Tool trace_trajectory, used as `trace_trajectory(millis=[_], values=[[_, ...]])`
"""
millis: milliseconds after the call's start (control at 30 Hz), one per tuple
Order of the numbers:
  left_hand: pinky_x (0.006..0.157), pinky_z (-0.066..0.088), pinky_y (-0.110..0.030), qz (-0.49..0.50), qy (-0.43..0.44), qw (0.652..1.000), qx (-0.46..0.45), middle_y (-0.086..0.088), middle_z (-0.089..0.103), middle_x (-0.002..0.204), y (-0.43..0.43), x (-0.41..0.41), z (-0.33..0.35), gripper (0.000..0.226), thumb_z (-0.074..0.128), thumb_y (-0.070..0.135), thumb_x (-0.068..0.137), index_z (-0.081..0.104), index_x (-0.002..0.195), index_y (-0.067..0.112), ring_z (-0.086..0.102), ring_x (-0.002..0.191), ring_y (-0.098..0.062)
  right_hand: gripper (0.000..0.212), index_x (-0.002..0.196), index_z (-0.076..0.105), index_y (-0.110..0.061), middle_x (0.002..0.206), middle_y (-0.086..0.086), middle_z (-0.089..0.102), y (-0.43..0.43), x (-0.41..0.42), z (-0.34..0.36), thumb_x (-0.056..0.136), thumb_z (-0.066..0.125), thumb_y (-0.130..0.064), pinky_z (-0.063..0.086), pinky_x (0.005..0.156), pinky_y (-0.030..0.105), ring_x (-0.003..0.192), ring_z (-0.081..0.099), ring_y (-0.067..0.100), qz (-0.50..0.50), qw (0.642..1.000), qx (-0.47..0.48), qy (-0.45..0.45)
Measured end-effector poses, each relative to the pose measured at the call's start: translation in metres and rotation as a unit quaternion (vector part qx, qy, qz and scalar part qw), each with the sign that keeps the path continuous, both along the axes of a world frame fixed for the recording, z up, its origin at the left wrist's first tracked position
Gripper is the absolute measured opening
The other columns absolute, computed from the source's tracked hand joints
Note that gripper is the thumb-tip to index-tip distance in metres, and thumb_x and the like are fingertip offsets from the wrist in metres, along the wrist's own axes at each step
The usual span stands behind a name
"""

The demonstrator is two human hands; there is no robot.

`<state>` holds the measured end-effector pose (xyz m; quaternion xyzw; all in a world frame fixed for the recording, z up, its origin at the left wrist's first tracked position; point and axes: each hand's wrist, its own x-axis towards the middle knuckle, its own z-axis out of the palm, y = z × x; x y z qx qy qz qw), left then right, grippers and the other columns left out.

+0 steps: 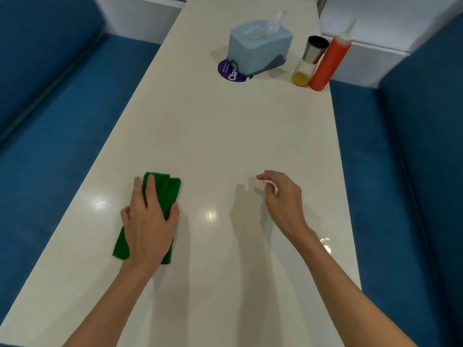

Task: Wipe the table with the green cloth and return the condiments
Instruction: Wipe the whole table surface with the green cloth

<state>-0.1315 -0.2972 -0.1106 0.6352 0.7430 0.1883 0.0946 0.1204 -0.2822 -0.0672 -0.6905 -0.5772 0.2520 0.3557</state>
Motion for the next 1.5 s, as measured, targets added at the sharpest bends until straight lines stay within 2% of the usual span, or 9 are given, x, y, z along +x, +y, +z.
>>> trace_trajectory(millis=[167,367,500,600,967,1033,1167,1333,1500], values=[[0.092,0.041,-0.053,0.158,-0.114,0.966,-0.170,-0.025,0.041,0.135,0.021,0.005,0.038,0.092,0.069,0.049,0.081,0.023,0.146,0.003,0.043,0.121,-0.042,0.037,0.111,0.068,-0.013,0.109,-0.003,0.067,-0.005,0.008,-0.004,0.092,0.041,0.001,0.035,0.078,-0.001,0.096,0.056,0.002,0.030,0.997,-0.068,0.035],[0.064,0.051,-0.034,0.132,-0.330,0.886,-0.298,-0.015,0.068,0.085,0.047,0.011,0.077,0.030,0.082,0.019,0.071,0.067,0.094,0.004,0.063,0.075,-0.032,0.040,0.132,0.052,-0.022,0.114,-0.001,0.063,-0.009,-0.027,0.003,0.093,0.052,-0.018,0.046,0.071,0.007,0.089,0.060,0.001,0.090,0.963,-0.170,0.191],[0.068,0.055,-0.032,-0.056,-0.296,0.875,-0.380,-0.009,0.075,0.082,0.047,0.039,0.100,0.022,0.082,0.018,0.070,0.074,0.091,0.016,0.070,0.076,-0.025,0.077,0.145,0.034,-0.026,0.135,0.000,0.053,0.003,-0.048,0.008,0.079,0.070,-0.047,0.051,0.094,0.036,0.116,0.057,0.016,0.131,0.899,-0.267,0.321],[0.080,0.055,-0.037,-0.128,-0.261,0.878,-0.381,-0.003,0.075,0.082,0.052,0.055,0.112,0.021,0.083,0.021,0.069,0.076,0.088,0.022,0.071,0.082,-0.023,0.050,0.125,0.058,-0.015,0.116,0.009,0.067,0.012,-0.038,0.019,0.082,0.071,-0.037,0.055,0.076,0.028,0.103,0.066,0.021,0.153,0.873,-0.291,0.361],[0.081,0.055,-0.037,-0.202,-0.251,0.896,-0.307,-0.006,0.070,0.098,0.099,0.133,0.115,0.042,0.080,0.035,0.074,0.062,0.109,0.020,0.066,0.090,-0.022,0.032,0.114,0.060,0.000,0.108,0.022,0.067,0.053,0.045,0.044,0.089,0.067,-0.018,0.059,0.075,0.041,0.094,0.069,0.031,0.114,0.901,-0.217,0.358],[0.088,0.051,-0.039,-0.206,-0.164,0.926,-0.270,-0.007,0.064,0.113,0.111,0.151,0.102,0.057,0.080,0.037,0.074,0.055,0.123,0.022,0.062,0.099,-0.024,0.032,0.115,0.059,-0.001,0.112,0.020,0.066,0.056,0.063,0.037,0.090,0.065,-0.020,0.059,0.074,0.036,0.094,0.068,0.029,0.090,0.923,-0.219,0.302],[0.099,0.038,-0.039,-0.243,-0.056,0.966,-0.067,-0.009,0.050,0.135,0.097,0.178,0.066,0.047,0.061,0.031,0.091,0.048,0.135,0.019,0.050,0.119,-0.028,0.038,0.125,0.058,-0.010,0.125,0.004,0.057,0.052,0.110,0.018,0.093,0.059,-0.029,0.039,0.085,0.021,0.111,0.054,0.016,0.077,0.981,-0.173,-0.041],[0.110,0.025,-0.051,-0.358,0.042,0.932,-0.046,-0.002,0.031,0.155,0.079,0.180,0.000,0.050,0.028,0.041,0.102,0.029,0.150,0.025,0.030,0.141,-0.026,0.041,0.138,0.046,-0.013,0.140,0.012,0.041,0.038,0.156,-0.014,0.098,0.048,-0.022,0.031,0.096,0.021,0.125,0.044,0.024,0.024,0.988,-0.086,-0.124],[0.113,0.017,-0.052,-0.363,0.120,0.924,-0.001,0.003,0.000,0.162,0.057,0.208,-0.013,0.052,0.018,0.040,0.104,0.009,0.154,0.031,0.012,0.148,-0.026,0.049,0.150,0.025,-0.029,0.158,0.010,0.015,0.027,0.166,-0.051,0.102,0.031,-0.037,0.008,0.117,0.046,0.145,0.003,0.037,0.080,0.966,-0.094,-0.228]])
